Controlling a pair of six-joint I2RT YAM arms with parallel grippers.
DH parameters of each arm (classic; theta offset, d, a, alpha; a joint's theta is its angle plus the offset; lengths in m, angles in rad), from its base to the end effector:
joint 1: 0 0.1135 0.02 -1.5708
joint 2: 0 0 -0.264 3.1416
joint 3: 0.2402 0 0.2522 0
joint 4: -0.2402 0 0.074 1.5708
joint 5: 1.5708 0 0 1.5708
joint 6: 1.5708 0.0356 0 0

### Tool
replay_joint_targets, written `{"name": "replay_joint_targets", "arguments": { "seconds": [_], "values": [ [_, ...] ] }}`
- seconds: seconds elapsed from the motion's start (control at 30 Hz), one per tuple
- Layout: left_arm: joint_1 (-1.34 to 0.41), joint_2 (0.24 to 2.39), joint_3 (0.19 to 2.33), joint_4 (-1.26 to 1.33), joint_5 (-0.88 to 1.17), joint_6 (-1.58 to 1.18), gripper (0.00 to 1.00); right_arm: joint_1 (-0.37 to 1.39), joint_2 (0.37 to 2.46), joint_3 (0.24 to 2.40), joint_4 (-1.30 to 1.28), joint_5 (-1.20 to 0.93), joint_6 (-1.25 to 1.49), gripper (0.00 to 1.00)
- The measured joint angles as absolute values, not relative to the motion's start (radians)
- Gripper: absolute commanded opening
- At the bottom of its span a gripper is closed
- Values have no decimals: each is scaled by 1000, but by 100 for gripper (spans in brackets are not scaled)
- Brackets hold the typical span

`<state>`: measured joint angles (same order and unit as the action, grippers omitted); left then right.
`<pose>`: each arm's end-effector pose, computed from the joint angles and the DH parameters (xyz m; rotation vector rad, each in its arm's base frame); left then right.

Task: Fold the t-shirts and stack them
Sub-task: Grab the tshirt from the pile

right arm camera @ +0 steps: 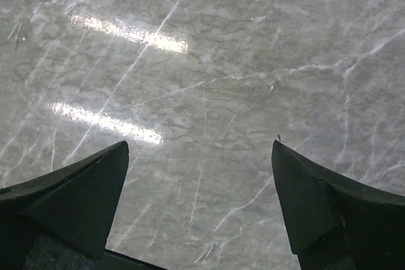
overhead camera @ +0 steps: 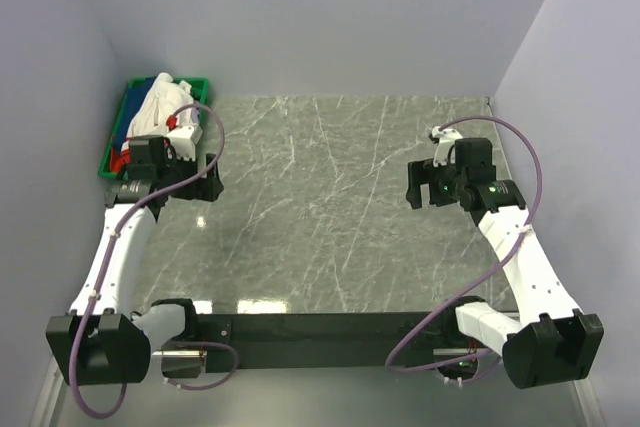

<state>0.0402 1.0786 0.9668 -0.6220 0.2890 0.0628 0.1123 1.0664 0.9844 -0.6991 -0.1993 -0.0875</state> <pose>0.2259 -0.0011 0.3060 0.1732 2.2766 -0.2789 0.2166 0.0315 0.3077 -0.3309 2.3222 0.2464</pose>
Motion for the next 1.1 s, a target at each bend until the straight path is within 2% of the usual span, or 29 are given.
{"name": "replay_joint_targets", "arguments": {
  "seconds": [0.17, 0.33, 0.6, 0.73, 0.97, 1.07, 1.1],
  "values": [
    [40, 1209, 1132, -656, 263, 36, 99, 112, 1085, 994, -699, -184, -88, 100],
    [62, 1408, 1393, -664, 202, 28, 99, 111, 1103, 995, -695, -185, -88, 100],
    [228, 1772, 1795, -695, 191, 19, 97, 111, 1148, 1012, -701, -198, -91, 100],
    [282, 1905, 1876, -698, 194, 20, 97, 111, 1173, 1014, -702, -210, -91, 100],
    [276, 2056, 1936, -696, 180, 31, 98, 111, 1234, 1021, -711, -219, -95, 100],
    [273, 2112, 1968, -692, 167, 35, 95, 111, 1251, 1032, -714, -223, -95, 100],
    [273, 2130, 1978, -692, 165, 38, 91, 111, 1253, 1033, -714, -223, -95, 100]
  ]
}}
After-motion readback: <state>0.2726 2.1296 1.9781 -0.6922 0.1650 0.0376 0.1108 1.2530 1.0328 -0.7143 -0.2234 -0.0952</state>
